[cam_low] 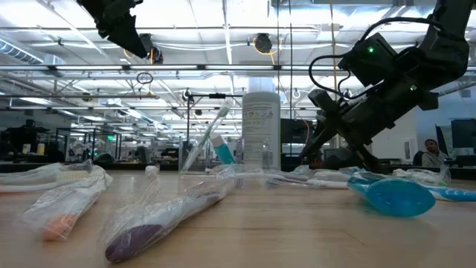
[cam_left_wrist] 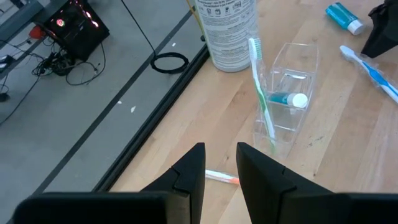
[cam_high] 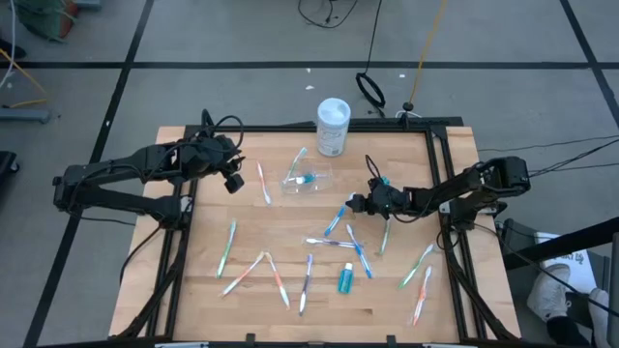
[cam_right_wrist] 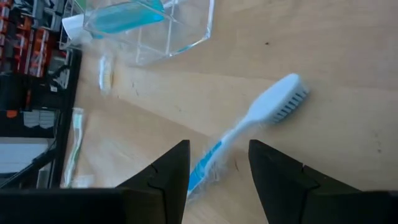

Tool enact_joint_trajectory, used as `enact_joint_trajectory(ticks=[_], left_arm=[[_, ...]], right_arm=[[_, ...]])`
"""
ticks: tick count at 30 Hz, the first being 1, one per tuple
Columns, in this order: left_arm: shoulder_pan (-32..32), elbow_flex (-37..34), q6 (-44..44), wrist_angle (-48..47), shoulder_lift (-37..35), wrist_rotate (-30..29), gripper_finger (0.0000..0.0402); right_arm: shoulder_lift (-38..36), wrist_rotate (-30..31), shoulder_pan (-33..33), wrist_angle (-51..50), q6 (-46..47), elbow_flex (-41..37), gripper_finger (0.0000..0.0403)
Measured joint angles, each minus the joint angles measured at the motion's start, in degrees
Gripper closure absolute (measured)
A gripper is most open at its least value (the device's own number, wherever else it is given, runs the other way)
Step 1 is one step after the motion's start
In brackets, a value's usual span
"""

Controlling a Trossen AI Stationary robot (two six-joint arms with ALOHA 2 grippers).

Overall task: Pick & Place toothbrushing station
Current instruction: Put the blue toothbrush into the transparent organizer

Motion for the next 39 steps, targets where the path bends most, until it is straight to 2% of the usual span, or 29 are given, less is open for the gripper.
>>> enact_joint_trajectory(ticks=[12, 20, 28, 31, 36, 39], left_arm=[[0.0, 0.0, 0.1, 0.0, 0.0, 0.0, 0.0304], [0.0, 0.0, 0.1, 0.0, 0.0, 0.0, 0.0304], [0.0, 0.0, 0.1, 0.0, 0.0, 0.0, 0.0304], [0.0, 0.0, 0.5, 0.0, 0.0, 0.0, 0.0304], [0.0, 0.0, 1.3, 0.0, 0.0, 0.0, 0.0304], [-0.2, 0.0, 1.2, -0.1, 0.0, 0.3, 0.0304]], right_arm=[[0.1, 0.0, 0.3, -1.7, 3.1, 1.1, 0.0248], [0.2, -2.0, 0.1, -15.3, 0.3, 8.2, 0.0248], [0.9, -1.9, -1.7, -16.0, 3.2, 9.1, 0.0248], [3.3, -4.6, -2.4, -15.1, 4.8, 9.2, 0.0248], [9.0, -8.7, -3.5, -6.8, 6.6, 9.3, 0.0250], [11.0, -11.0, -5.0, -5.7, 5.5, 9.5, 0.0264]])
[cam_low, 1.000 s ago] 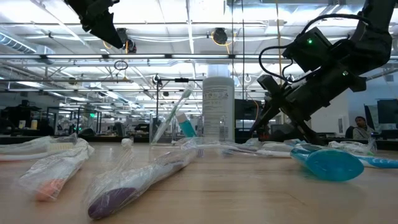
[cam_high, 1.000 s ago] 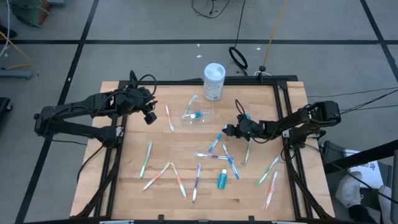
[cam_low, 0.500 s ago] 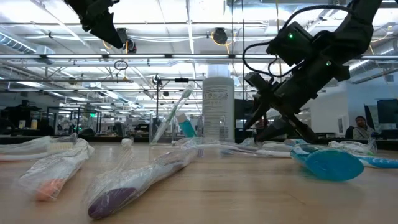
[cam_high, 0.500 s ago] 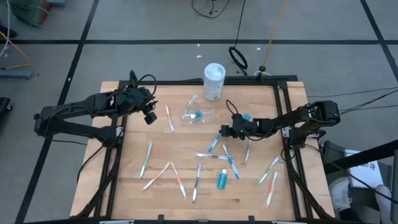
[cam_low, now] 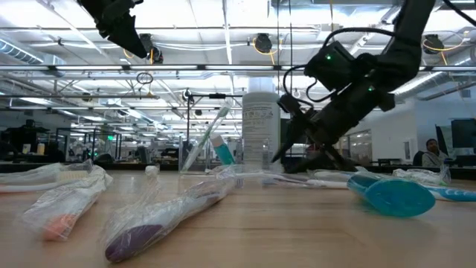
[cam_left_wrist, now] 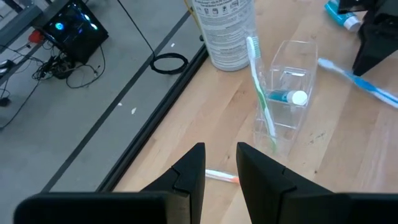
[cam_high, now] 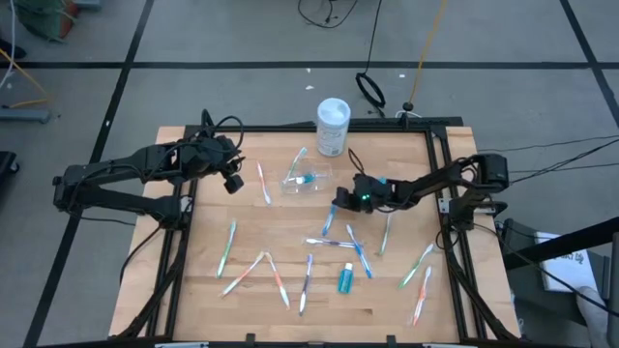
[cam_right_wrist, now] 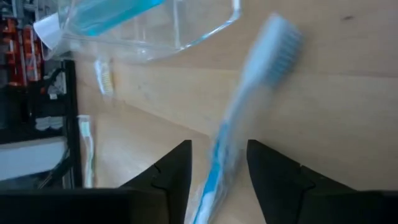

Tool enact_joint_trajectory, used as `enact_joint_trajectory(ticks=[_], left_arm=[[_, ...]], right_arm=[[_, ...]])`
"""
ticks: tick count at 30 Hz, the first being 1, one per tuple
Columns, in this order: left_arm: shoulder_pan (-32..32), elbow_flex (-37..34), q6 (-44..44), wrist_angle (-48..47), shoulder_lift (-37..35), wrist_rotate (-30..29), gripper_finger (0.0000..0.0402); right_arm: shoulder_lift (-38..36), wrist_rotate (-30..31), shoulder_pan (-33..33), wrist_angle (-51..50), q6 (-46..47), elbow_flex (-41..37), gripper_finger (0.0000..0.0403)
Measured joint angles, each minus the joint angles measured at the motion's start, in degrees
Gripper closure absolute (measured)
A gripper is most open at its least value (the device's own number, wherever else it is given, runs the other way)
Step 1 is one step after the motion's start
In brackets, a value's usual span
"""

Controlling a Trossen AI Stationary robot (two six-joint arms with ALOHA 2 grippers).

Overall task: Pick & Place toothbrushing station
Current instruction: Put the blue toothbrush into the transparent organizer

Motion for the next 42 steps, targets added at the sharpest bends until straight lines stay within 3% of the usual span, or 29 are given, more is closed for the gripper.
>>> enact_joint_trajectory(ticks=[3, 12, 18, 25, 28, 31, 35, 42], left_arm=[[-0.1, 0.0, 0.0, -0.4, 0.0, 0.2, 0.0304], [-0.1, 0.0, 0.1, -0.4, 0.0, 1.2, 0.0304], [-0.1, 0.0, 0.1, -0.4, 0.0, 1.2, 0.0304], [-0.1, 0.0, 0.1, -0.4, 0.0, 1.3, 0.0304], [-0.1, 0.0, 0.1, -0.4, 0.0, 1.3, 0.0304], [-0.1, 0.0, 0.0, -0.4, 0.0, 1.3, 0.0304], [0.0, 0.0, -0.2, -0.4, 0.0, 1.3, 0.0304], [0.0, 0.0, -0.2, -0.4, 0.0, 1.3, 0.0304]], right_arm=[[0.2, -3.3, -1.4, -0.3, -3.1, 0.0, 0.0290], [-1.5, -2.8, -3.0, 0.8, -13.0, -0.1, 0.0390], [-1.2, -4.5, -3.4, 11.2, -20.8, -0.4, 0.0399], [-1.3, -13.5, -0.4, 28.2, -49.2, -0.4, 0.0400], [-1.4, -12.5, 2.6, 30.8, -59.6, 0.1, 0.0400], [-1.5, -12.1, 4.1, 27.5, -66.6, 1.3, 0.0394], [-1.5, -13.1, 4.2, 13.2, -75.7, 5.0, 0.0369], [-1.5, -9.2, 4.2, -9.6, -102.0, 12.5, 0.0315]])
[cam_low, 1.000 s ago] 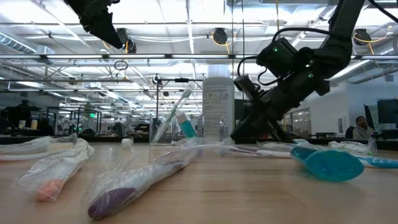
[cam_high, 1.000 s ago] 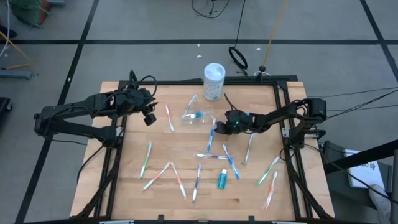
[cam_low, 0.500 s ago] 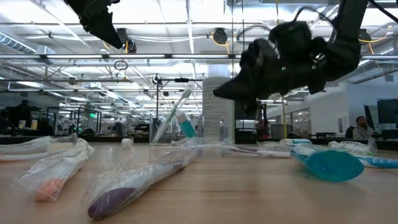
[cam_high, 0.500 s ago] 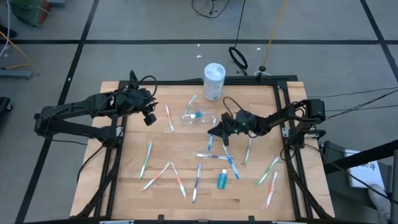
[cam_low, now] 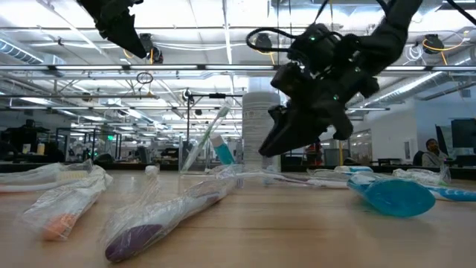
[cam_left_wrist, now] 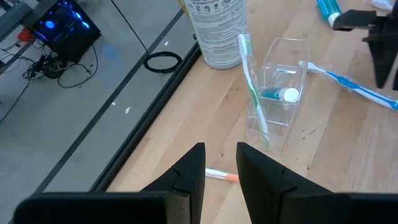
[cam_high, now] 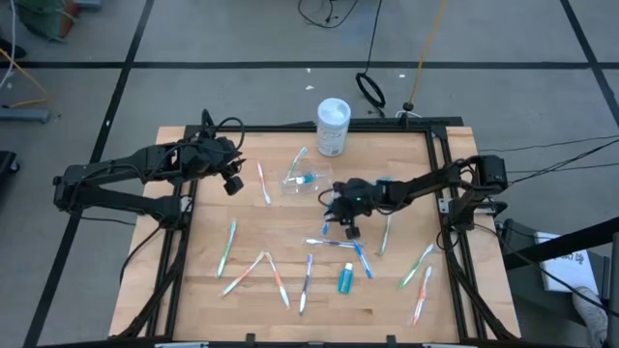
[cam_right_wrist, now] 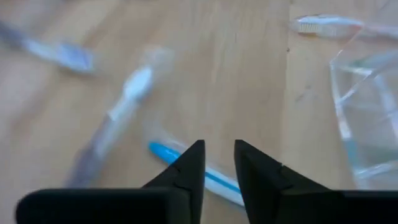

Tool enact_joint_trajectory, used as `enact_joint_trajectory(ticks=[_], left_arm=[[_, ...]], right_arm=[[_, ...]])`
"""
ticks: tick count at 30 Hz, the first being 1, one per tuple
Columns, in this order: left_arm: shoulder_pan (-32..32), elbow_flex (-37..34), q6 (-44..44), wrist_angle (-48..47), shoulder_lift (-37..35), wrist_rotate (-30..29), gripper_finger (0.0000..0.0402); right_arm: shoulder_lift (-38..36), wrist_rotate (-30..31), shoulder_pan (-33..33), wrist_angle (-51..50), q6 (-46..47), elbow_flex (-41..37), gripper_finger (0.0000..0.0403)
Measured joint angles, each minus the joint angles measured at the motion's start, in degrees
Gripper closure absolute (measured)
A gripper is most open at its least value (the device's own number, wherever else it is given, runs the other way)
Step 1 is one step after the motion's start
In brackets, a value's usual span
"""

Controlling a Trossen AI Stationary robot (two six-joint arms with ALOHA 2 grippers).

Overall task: Pick & Place toothbrushing station
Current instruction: Put the blue toothbrush into the transparent organizer

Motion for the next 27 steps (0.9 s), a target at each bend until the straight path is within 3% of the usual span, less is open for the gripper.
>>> enact_joint_trajectory(ticks=[7, 19, 27], left_arm=[[0.0, 0.0, 1.2, 0.0, 0.0, 0.0, 0.0304], [0.0, 0.0, 1.4, 0.0, 0.0, 0.0, 0.0304], [0.0, 0.0, 1.4, 0.0, 0.0, 0.0, 0.0304]], right_arm=[[-0.1, 6.7, 0.0, -9.9, -10.8, 4.4, 0.0270], [1.4, 6.6, -0.1, -10.8, -16.1, 4.4, 0.0202], [6.1, 6.5, 0.2, -9.7, -16.2, 4.6, 0.0216]])
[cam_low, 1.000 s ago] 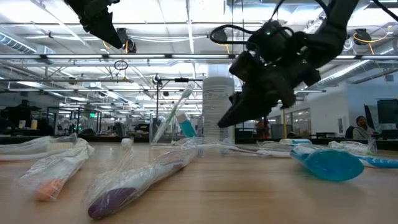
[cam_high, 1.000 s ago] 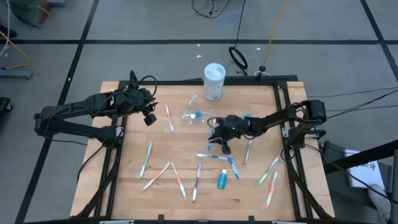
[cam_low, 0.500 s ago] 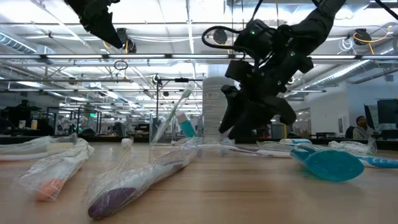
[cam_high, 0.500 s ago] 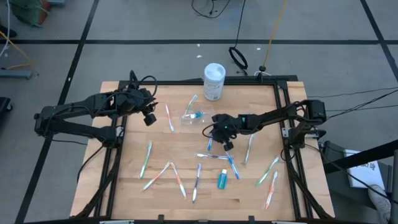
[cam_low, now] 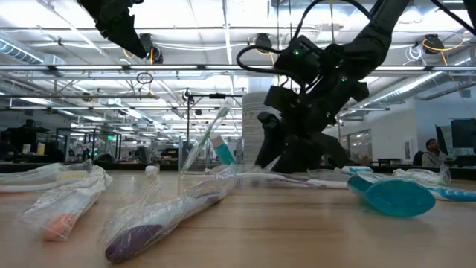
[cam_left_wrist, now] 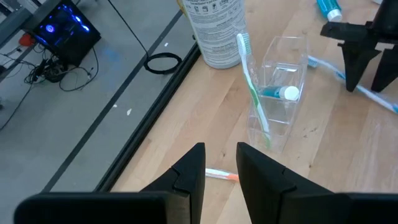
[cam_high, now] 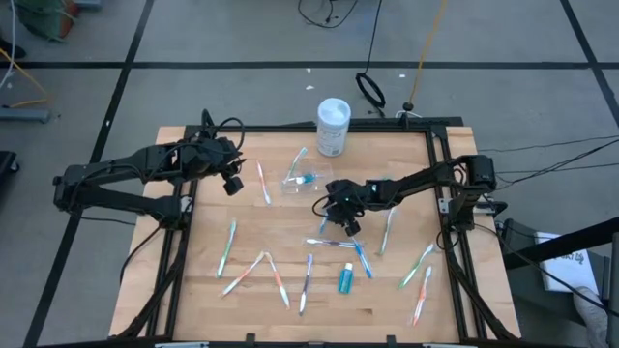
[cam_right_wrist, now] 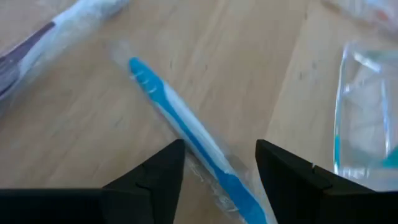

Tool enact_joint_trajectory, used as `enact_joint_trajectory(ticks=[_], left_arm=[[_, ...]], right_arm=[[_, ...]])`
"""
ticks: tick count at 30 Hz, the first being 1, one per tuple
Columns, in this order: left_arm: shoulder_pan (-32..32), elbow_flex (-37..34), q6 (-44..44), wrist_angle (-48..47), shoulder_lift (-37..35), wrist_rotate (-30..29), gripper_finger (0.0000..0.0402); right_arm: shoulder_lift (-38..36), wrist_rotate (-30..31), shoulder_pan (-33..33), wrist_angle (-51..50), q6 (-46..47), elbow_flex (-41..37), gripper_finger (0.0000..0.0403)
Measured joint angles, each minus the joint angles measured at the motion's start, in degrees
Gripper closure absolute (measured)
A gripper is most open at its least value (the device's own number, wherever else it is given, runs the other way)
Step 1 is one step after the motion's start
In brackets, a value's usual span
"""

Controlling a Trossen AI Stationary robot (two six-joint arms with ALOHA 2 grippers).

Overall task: Pick & Place toothbrushing station
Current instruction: Put the blue toothbrush into the transparent organizer

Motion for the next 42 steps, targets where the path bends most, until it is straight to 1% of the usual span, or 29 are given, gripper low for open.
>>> enact_joint_trajectory(ticks=[2, 5, 10, 12, 14, 17, 19, 20, 22, 24, 26, 28, 30, 32, 34, 36, 38, 40, 42], left_arm=[[0.0, 0.0, 0.1, 0.0, 0.0, 0.0, 0.0304], [0.0, 0.0, 0.1, 0.0, 0.0, 0.0, 0.0304], [0.0, 0.0, 0.0, 0.0, 0.0, 0.0, 0.0304], [0.0, 0.0, 0.0, 0.0, 0.0, 0.0, 0.0304], [0.0, 0.0, -0.3, 0.0, 0.0, 0.0, 0.0304], [0.0, 0.0, -0.5, 0.0, 0.0, 0.0, 0.0304], [0.0, 0.0, -0.6, 0.0, 0.0, 0.5, 0.0304], [0.0, 0.0, -0.6, 0.0, 0.0, 1.9, 0.0304], [0.0, 0.0, -1.7, 0.0, 0.0, 5.8, 0.0304], [0.0, 0.0, -3.4, 0.3, 0.0, 11.0, 0.0304], [-0.4, 0.0, -5.5, 1.6, 0.0, 15.6, 0.0304], [-1.0, 0.0, -8.0, 4.3, 0.7, 19.2, 0.0304], [-1.9, 0.0, -11.3, 8.1, 1.8, 21.9, 0.0304], [-2.9, 0.0, -15.3, 11.6, 3.2, 22.5, 0.0304], [-4.0, 0.1, -19.1, 16.0, 5.4, 22.5, 0.0304], [-4.8, 0.1, -20.6, 18.9, 8.1, 22.3, 0.0304], [-5.7, 0.0, -21.7, 22.3, 11.2, 22.5, 0.0304], [-6.5, 0.0, -23.6, 25.0, 14.3, 22.5, 0.0304], [-7.0, 0.0, -24.9, 27.7, 17.9, 22.5, 0.0304]], right_arm=[[0.6, 0.1, 0.2, 0.1, -1.0, 0.0, 0.0234], [0.8, -0.1, 0.2, -0.2, -1.0, 0.0, 0.0275], [0.9, -0.4, 0.2, -0.6, 5.9, 0.0, 0.0359], [0.6, -0.2, 0.5, -0.8, 8.9, -0.1, 0.0384], [0.6, 0.0, 1.2, -0.8, 9.5, -0.1, 0.0388], [-1.2, 0.3, 3.2, -1.7, 7.3, -0.2, 0.0371], [-1.9, 0.6, 5.0, -1.4, 3.7, -0.3, 0.0366], [-2.7, 1.7, 6.0, -1.6, 1.8, -0.3, 0.0366], [-4.6, 6.1, 8.3, -1.6, -2.1, -0.5, 0.0374], [-5.6, 11.1, 10.4, 0.0, -7.5, -0.2, 0.0387], [-6.3, 15.1, 12.5, 0.6, -13.5, -0.3, 0.0389], [-6.3, 15.6, 14.1, 3.7, -20.0, -0.4, 0.0389], [-6.4, 14.4, 15.6, 6.6, -28.0, -0.3, 0.0384], [-6.4, 13.6, 17.1, 8.6, -36.4, -0.3, 0.0380], [-6.4, 14.7, 18.8, 9.6, -44.3, -0.3, 0.0381], [-6.4, 18.1, 20.3, 11.8, -51.4, -0.3, 0.0385], [-6.4, 22.9, 21.7, 13.9, -56.9, -0.3, 0.0388], [-6.4, 26.7, 22.8, 15.7, -60.7, -0.3, 0.0388], [-6.4, 28.8, 23.6, 16.9, -63.5, -0.3, 0.0386]])
